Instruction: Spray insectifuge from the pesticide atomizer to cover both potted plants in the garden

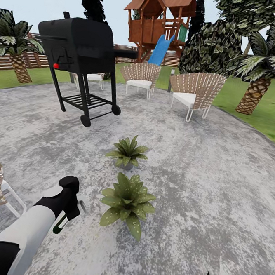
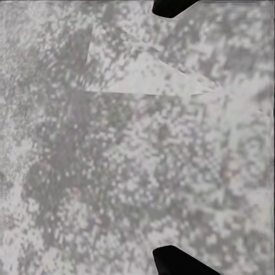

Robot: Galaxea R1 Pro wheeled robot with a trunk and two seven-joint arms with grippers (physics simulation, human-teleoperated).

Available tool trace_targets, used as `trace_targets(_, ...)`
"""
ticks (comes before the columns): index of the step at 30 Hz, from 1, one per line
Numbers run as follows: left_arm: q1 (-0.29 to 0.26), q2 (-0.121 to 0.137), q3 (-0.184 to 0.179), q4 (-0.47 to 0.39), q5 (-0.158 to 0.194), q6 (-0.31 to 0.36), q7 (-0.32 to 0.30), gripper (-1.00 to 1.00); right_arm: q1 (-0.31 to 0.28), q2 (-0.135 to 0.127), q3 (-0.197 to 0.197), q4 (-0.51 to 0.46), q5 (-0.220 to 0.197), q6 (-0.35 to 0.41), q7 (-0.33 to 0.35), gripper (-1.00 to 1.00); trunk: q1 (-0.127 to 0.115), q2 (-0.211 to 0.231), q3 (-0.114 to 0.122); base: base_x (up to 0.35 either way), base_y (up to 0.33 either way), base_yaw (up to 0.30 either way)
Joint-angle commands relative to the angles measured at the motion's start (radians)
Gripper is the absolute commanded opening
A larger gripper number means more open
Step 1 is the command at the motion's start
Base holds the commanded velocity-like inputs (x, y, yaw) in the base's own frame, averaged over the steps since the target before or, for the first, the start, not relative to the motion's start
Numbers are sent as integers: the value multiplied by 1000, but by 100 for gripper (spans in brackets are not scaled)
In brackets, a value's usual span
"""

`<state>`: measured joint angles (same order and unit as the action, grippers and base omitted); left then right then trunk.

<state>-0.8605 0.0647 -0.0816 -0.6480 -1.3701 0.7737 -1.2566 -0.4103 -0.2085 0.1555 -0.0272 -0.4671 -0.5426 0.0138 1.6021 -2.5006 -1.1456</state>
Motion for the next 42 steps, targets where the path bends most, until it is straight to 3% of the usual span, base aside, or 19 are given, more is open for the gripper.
trace_targets(1,0,0,-5,-2,-3,9,-7,-100,-1,0,9,1,-10,-3,1,100,0,0,-1,-16,274,-187)
trace_targets(11,-3,-2,-10,-5,-3,9,-9,-100,-1,-2,8,2,-10,-3,0,100,0,0,-1,126,296,-23)
trace_targets(14,-49,-15,-10,-4,-3,11,-36,-100,-1,-1,8,1,-12,-3,-1,100,0,0,-1,300,156,-3)
trace_targets(16,-77,-18,-11,-3,-3,11,-86,-100,-1,-1,7,1,-13,-3,-2,100,0,0,-1,321,82,-138)
trace_targets(18,-113,-20,-17,-4,-12,6,-181,-100,-1,-2,7,1,-13,-3,-3,100,0,0,-1,232,20,-237)
trace_targets(22,-155,-22,-22,-4,-19,1,-227,-100,-1,-2,7,1,-14,-3,-3,100,0,0,-1,63,4,-256)
trace_targets(28,-151,-19,-26,-2,-104,-1,-234,-100,-1,-2,6,1,-15,-3,-4,100,0,0,-1,4,0,-59)
trace_targets(42,-152,-32,-23,-4,-114,9,-230,-100,-1,-2,6,1,-15,-2,-3,100,0,0,2,-53,244,-188)
